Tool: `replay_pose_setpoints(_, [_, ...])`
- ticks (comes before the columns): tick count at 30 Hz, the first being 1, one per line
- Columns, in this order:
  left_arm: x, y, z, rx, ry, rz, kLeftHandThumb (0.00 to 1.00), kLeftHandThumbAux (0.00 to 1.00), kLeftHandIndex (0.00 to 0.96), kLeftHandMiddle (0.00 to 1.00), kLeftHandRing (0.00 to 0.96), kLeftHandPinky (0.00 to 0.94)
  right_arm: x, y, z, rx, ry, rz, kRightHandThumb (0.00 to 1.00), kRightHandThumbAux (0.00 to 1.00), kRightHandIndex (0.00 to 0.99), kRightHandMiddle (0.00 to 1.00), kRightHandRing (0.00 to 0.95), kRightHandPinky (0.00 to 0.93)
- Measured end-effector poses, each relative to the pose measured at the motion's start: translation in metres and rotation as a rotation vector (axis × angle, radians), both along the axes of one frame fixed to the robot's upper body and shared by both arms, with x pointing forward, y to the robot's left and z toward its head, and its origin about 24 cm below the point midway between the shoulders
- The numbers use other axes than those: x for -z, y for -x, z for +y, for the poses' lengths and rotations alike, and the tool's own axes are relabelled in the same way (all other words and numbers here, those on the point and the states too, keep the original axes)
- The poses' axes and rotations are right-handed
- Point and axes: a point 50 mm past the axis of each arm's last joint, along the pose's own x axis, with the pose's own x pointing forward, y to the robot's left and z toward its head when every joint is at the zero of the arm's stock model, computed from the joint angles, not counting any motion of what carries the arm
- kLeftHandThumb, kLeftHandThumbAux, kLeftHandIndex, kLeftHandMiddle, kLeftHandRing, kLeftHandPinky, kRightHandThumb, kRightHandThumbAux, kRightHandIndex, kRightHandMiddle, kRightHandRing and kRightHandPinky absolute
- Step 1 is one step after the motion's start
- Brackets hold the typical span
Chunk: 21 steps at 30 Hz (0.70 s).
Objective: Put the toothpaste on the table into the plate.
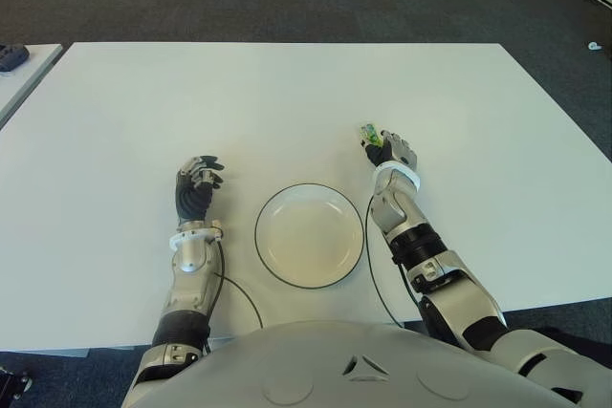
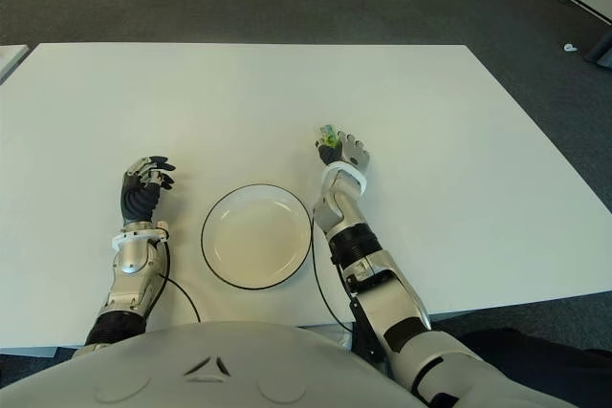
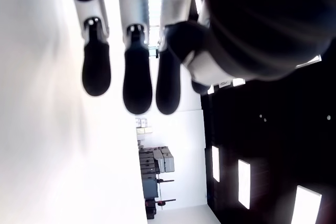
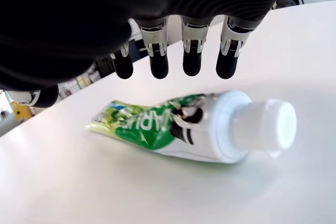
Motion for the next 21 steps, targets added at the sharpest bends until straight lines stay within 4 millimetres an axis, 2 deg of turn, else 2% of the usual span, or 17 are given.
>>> replay_pose_setpoints(3, [0.000, 0.000, 0.000, 0.000, 0.001, -0.001, 0.835, 0.678, 0.406, 0.498, 0.620, 0.604, 0.008, 0.002, -0.002, 0.015, 0.023, 0.025, 0.478, 0.111, 0.000, 0.000, 0.000, 0.000])
replay_pose_setpoints(21, [-0.001, 0.000, 0.001, 0.000, -0.004, 0.002, 0.834, 0.680, 0.402, 0.501, 0.626, 0.610, 0.021, -0.013, -0.005, 0.037, 0.105, 0.074, 0.528, 0.124, 0.000, 0.000, 0.000, 0.000])
